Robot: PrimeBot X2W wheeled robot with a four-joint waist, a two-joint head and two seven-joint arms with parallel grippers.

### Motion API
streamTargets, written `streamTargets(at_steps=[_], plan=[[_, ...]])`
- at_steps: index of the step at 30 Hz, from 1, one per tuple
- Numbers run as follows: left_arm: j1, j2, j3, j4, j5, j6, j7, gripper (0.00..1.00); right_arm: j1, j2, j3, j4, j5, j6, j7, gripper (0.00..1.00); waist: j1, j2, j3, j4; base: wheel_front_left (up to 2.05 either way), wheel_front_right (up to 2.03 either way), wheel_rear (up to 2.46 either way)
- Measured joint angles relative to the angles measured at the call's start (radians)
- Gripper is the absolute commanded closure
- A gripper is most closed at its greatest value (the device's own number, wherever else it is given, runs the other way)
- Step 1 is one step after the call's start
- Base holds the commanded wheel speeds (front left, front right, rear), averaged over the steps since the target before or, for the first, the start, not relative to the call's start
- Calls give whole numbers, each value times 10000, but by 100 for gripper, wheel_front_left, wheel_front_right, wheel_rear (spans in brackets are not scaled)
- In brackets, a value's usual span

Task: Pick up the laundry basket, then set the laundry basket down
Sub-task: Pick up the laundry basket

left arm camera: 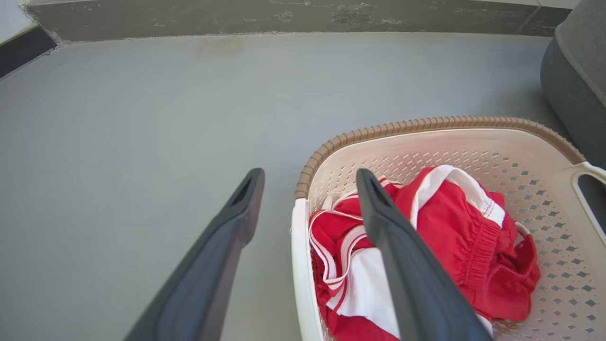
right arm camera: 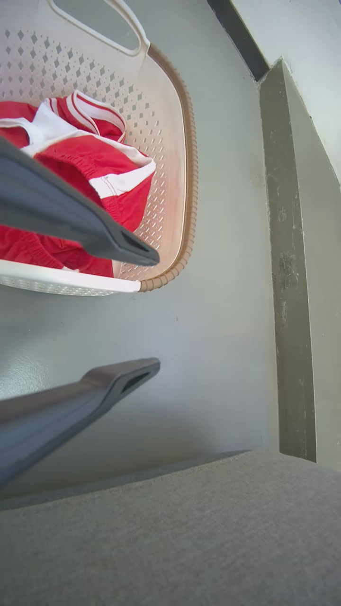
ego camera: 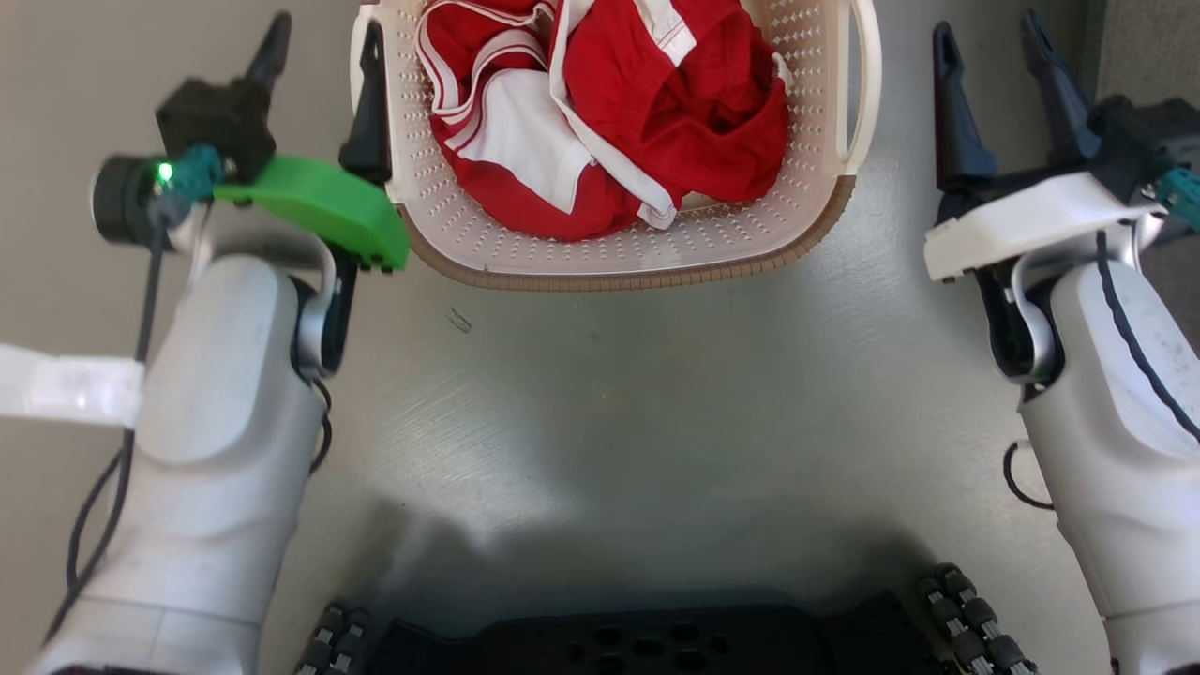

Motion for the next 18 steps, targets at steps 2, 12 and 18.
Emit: streamTargets(at_steps=[2, 12, 18], plan=[[-277, -6, 10, 282, -48, -109, 96, 0, -200, 81, 67, 247, 0, 79, 0, 0, 0, 0, 18, -25, 0, 0, 0], [-991, -48, 4, 1939, -414, -577, 629, 0, -947, 602, 359, 2008, 136, 384, 0, 0, -1, 0, 103, -215, 0, 0, 0], [-1326, -75, 35, 2788, -669, -700, 888, 0, -1502, 819, 500, 2899, 355, 525, 12, 0, -1, 0, 191, -339, 0, 0, 0]])
